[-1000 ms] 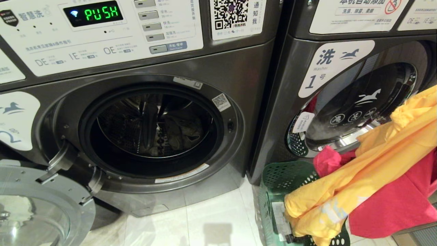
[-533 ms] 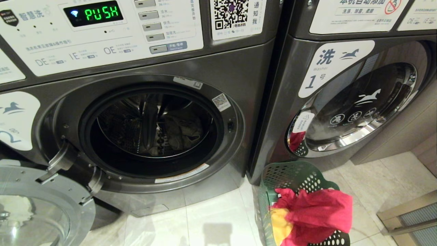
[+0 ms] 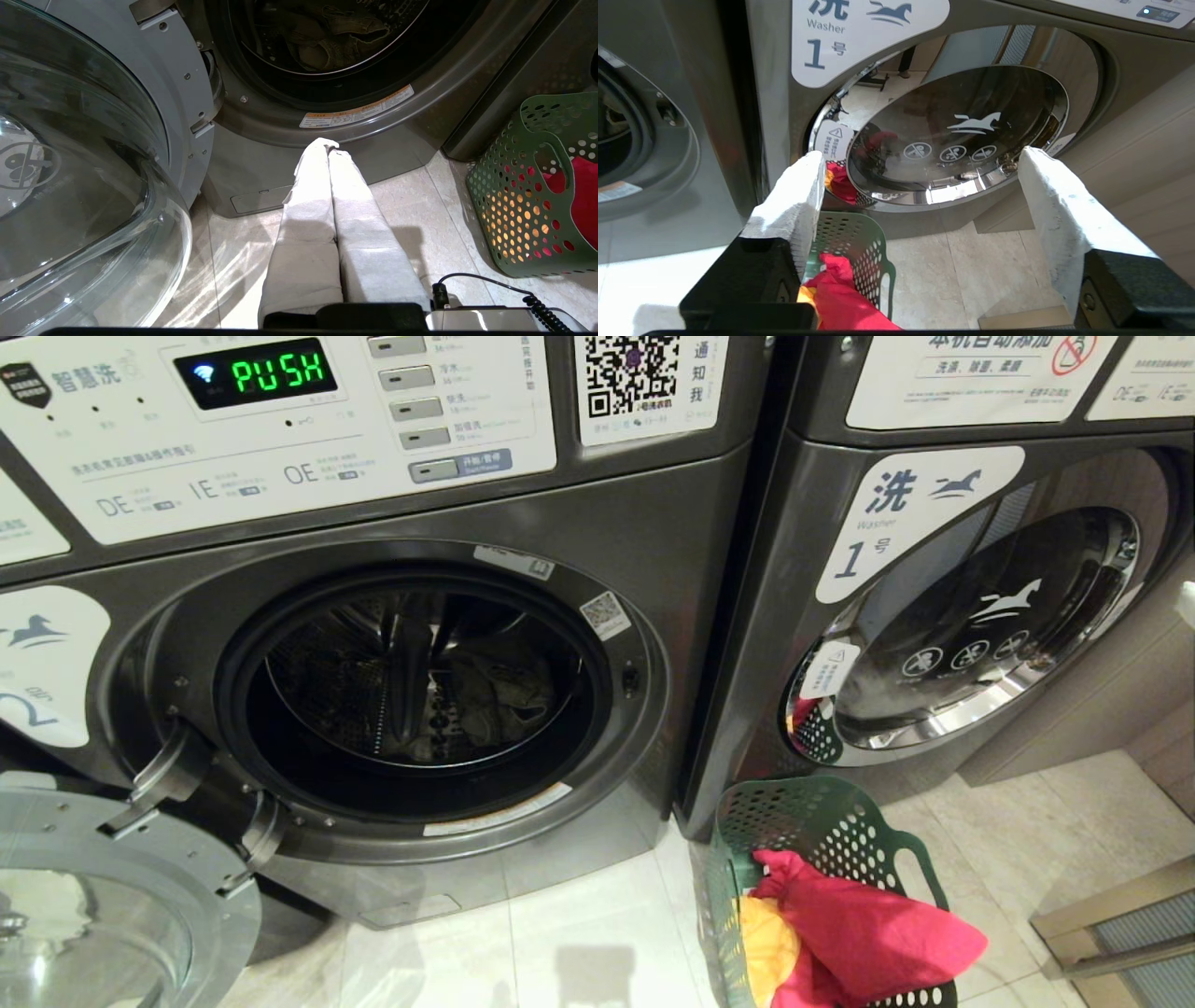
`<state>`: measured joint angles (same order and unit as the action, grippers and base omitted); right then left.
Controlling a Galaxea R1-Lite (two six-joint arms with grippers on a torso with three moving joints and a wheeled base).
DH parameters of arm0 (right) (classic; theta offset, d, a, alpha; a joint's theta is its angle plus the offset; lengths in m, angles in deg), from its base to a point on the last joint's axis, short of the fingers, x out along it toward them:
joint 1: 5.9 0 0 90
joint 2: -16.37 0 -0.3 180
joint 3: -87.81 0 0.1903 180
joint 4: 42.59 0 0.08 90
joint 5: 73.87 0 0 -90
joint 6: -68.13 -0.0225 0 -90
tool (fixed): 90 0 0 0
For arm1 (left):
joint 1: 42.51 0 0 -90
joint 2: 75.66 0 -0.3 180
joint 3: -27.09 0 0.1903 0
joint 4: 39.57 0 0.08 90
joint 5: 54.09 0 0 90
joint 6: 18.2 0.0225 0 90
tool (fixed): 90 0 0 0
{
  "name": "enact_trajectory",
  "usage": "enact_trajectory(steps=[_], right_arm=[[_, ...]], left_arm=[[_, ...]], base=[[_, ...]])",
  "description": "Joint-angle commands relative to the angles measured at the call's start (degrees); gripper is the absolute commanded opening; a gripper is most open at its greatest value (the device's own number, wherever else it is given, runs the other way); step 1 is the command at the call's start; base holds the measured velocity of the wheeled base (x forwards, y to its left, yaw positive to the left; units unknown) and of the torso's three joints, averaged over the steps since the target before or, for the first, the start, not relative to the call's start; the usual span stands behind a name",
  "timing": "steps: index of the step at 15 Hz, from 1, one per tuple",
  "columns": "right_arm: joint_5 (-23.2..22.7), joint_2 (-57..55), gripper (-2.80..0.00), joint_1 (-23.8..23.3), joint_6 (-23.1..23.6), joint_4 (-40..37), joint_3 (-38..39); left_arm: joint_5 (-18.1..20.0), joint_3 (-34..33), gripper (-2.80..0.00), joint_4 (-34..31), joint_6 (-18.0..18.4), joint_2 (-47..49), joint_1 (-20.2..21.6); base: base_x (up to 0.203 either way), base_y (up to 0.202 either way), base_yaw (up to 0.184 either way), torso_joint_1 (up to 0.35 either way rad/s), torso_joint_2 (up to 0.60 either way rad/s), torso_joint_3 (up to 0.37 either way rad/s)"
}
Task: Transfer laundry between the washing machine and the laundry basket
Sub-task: Pick a cloth and place it into the basket
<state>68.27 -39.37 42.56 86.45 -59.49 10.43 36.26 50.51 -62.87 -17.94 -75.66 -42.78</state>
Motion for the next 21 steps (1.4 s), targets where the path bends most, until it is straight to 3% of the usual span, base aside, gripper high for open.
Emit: enact_trajectory(steps=[1,7,13,16,18,21], right_arm=[[0.24,-0.6,0.0,0.06,0.13,-0.3,0.59],[0.92,6.81,0.0,-0.83,-2.9,-12.85,10.74],[0.16,1.64,0.0,-2.14,-6.15,-13.25,9.36],[-1.88,-4.5,0.0,-2.63,-13.15,-13.33,8.78],[-5.69,-6.58,0.0,-6.4,-18.19,-13.51,9.41],[-12.15,-8.36,0.0,-15.42,-21.62,-13.55,11.73]], left_arm=[[0.01,-0.05,-2.8,0.02,0.0,0.0,0.0],[0.01,-0.05,-2.8,0.02,0.0,0.0,0.0],[0.01,-0.05,-2.8,-0.06,-0.17,0.0,0.0],[0.01,-0.05,-2.8,-0.06,-0.08,0.0,0.0],[0.01,-0.04,-2.8,-0.06,-0.09,0.0,0.0],[0.01,-0.05,-2.8,-0.06,-0.17,0.0,0.0]], base=[[0.0,0.0,0.0,0.0,0.0,0.0],[0.0,0.0,0.0,0.0,0.0,0.0],[0.0,0.0,0.0,0.0,0.0,0.0],[0.0,0.0,0.0,0.0,0.0,0.0],[0.0,0.0,0.0,0.0,0.0,0.0],[0.0,0.0,0.0,0.0,0.0,0.0]])
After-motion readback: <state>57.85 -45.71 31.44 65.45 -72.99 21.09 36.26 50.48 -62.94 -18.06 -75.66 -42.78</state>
